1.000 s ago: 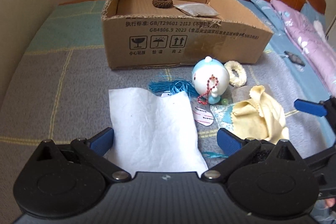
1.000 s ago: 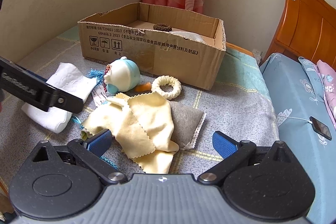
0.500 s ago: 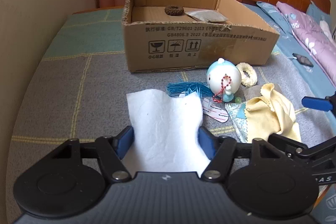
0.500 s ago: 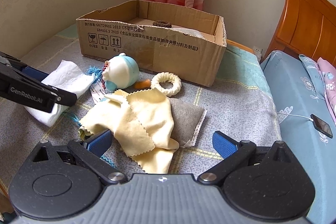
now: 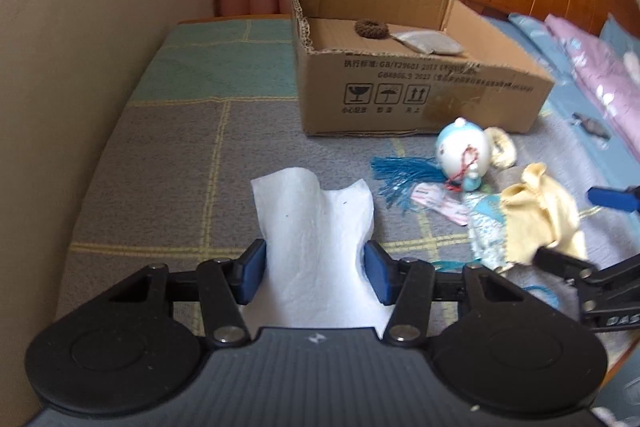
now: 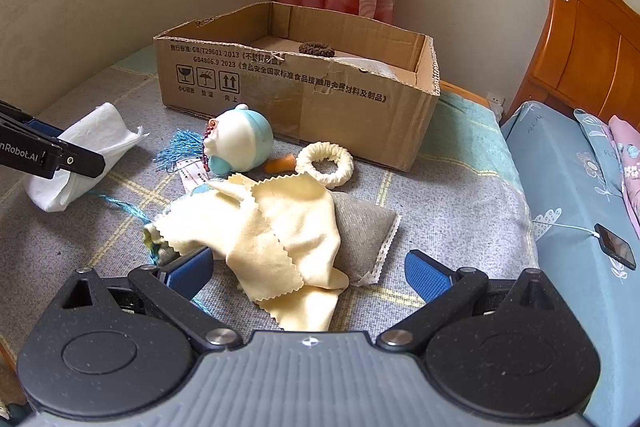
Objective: Organize soft objects
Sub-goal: 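Grasp the white cloth with the left tool while the right tool grasps the yellow cloth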
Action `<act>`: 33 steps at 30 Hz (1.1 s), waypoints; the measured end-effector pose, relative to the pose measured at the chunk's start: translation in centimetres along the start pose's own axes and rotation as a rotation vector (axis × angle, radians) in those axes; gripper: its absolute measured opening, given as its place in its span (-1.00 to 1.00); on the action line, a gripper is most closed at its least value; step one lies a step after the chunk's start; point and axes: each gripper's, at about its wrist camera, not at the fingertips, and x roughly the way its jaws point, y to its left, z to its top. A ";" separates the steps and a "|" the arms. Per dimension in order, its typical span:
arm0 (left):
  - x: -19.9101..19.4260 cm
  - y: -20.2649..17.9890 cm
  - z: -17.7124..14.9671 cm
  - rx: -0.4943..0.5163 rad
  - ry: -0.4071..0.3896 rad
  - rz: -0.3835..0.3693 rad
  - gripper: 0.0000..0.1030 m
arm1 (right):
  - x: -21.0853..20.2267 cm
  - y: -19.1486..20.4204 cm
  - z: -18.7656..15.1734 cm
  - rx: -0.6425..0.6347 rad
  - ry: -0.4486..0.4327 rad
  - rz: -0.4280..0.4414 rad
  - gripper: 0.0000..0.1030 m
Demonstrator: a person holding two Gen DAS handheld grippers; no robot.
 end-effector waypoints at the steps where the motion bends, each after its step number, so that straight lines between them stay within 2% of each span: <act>1: -0.2 0.3 0.1 -0.021 -0.003 -0.033 0.04 | 0.0 0.1 0.0 -0.002 -0.001 0.004 1.00; 3: -0.6 0.4 0.2 -0.034 -0.017 -0.040 0.05 | 0.0 0.2 0.1 -0.006 -0.002 0.013 1.00; 7: -0.8 0.1 0.2 0.014 -0.035 0.040 0.04 | 0.2 0.3 0.2 -0.007 -0.007 0.033 1.00; 14: -0.4 0.9 0.1 -0.015 -0.020 0.034 0.04 | 0.6 0.8 0.4 -0.051 -0.033 0.047 0.94; 18: -0.3 0.9 0.2 -0.011 -0.024 0.047 0.04 | 0.7 1.5 0.4 -0.105 -0.036 0.046 0.68; 25: -0.1 0.4 0.0 -0.003 -0.013 0.037 0.05 | -0.1 1.6 0.6 -0.100 -0.056 0.085 0.35; 31: -0.2 0.1 0.0 0.004 -0.016 0.028 0.05 | -0.1 1.3 0.6 -0.094 -0.050 0.079 -0.21; 33: -0.3 0.0 0.0 0.011 -0.016 0.029 0.05 | -0.1 1.1 0.7 -0.080 -0.051 0.085 -0.46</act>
